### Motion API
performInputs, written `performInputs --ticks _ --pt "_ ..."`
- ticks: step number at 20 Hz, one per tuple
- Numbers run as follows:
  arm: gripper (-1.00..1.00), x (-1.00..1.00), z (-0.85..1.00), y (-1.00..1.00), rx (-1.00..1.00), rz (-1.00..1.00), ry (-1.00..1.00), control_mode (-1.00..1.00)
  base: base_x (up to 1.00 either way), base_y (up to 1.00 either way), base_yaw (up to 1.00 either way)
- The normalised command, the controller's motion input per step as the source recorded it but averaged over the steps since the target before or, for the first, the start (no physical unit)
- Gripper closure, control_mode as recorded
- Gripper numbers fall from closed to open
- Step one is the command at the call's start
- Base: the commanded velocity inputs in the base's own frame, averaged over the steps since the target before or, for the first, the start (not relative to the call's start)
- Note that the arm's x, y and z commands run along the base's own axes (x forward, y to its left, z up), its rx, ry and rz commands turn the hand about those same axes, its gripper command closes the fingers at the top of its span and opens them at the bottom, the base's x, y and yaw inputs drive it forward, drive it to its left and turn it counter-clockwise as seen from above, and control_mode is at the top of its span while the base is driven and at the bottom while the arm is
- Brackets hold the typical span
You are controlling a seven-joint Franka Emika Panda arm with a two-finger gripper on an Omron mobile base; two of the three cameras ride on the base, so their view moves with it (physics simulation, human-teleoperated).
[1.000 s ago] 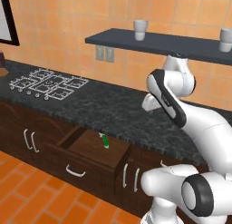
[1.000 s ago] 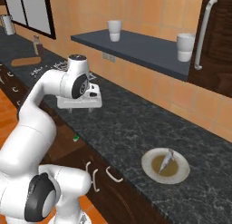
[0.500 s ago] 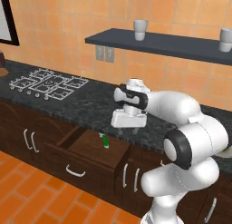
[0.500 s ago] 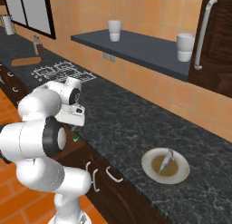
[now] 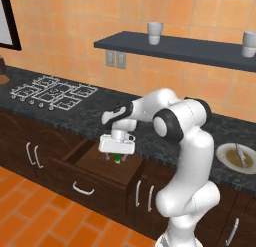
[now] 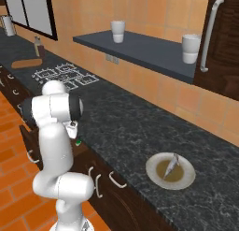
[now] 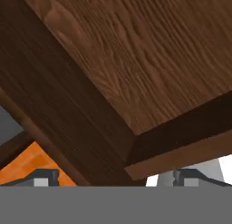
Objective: Pick up the knife from the drawer and place it on the cutting board. Then place the meat from the plate to the cutting board.
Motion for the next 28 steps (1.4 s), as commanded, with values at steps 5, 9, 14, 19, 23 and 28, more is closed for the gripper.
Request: performInputs --ticks 5,9,14,19,23,28 --pt "-1.00 0.00 -0.89 0.39 0.00 -0.02 0.02 -1.00 0.00 0.00 0.00" --pt "-1.00 -0.04 -0.74 0.48 0.00 0.00 0.00 -1.00 0.00 0.00 0.00" --pt "-1.00 -0.29 -0.57 0.70 0.00 -0.01 0.00 -1.00 0.00 0.00 0.00" --pt "-1.00 -0.82 -0.21 0.81 0.00 0.00 0.00 -1.00 0.00 0.00 0.00" --pt "-1.00 -0.92 -0.01 0.77 -0.01 0.00 -0.02 -1.00 0.00 0.00 0.00" --pt "-1.00 -0.29 0.44 0.01 -0.05 0.00 -0.26 -1.00 0.00 0.00 0.00"
